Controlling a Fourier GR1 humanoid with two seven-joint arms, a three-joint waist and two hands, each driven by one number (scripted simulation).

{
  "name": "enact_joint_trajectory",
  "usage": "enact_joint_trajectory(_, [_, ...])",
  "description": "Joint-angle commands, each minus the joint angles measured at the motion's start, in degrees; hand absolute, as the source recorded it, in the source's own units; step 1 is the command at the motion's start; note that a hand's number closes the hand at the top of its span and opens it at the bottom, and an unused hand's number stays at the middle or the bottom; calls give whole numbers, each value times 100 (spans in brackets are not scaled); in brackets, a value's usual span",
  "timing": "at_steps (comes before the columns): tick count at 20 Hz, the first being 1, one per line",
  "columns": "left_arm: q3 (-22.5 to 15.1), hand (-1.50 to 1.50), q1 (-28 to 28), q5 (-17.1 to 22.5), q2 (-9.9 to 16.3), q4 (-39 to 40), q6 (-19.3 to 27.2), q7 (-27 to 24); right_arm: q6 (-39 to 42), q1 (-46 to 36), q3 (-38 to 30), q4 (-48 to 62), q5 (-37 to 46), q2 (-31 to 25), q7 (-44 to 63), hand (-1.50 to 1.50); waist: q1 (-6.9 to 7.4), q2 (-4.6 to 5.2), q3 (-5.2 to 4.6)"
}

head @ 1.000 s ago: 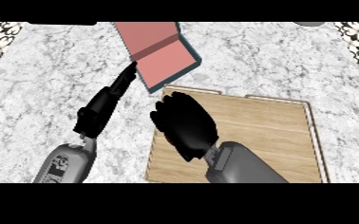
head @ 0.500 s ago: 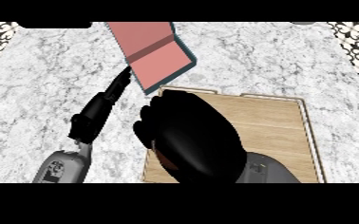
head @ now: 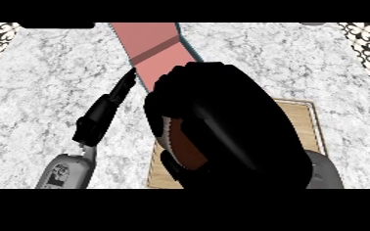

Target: Pick the cupcake from the tray and place it in the cardboard box

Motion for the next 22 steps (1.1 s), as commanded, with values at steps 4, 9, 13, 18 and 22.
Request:
enact_joint_trajectory(4, [-46,0,-14,-147,-219,84,12,-23,-449,-940,-484,1034,86,12,211,150,33,11,-1])
enact_joint_trajectory(9, [34,0,-263,-262,-240,82,40,89,-780,-1588,-802,1992,-226,12,28,150,32,16,0])
enact_joint_trajectory(13, [-74,0,37,-164,-210,-188,-162,132,-1020,-2559,-1264,3359,-340,12,-289,150,115,28,-3])
enact_joint_trajectory(18, [230,0,39,53,-60,-354,-315,304,-2138,-2596,-1001,4429,-231,12,-615,150,128,27,-2])
enact_joint_trajectory(22, [87,0,-231,-258,-356,115,-73,131,-2478,-3090,-701,5035,-148,12,-497,150,97,33,-4])
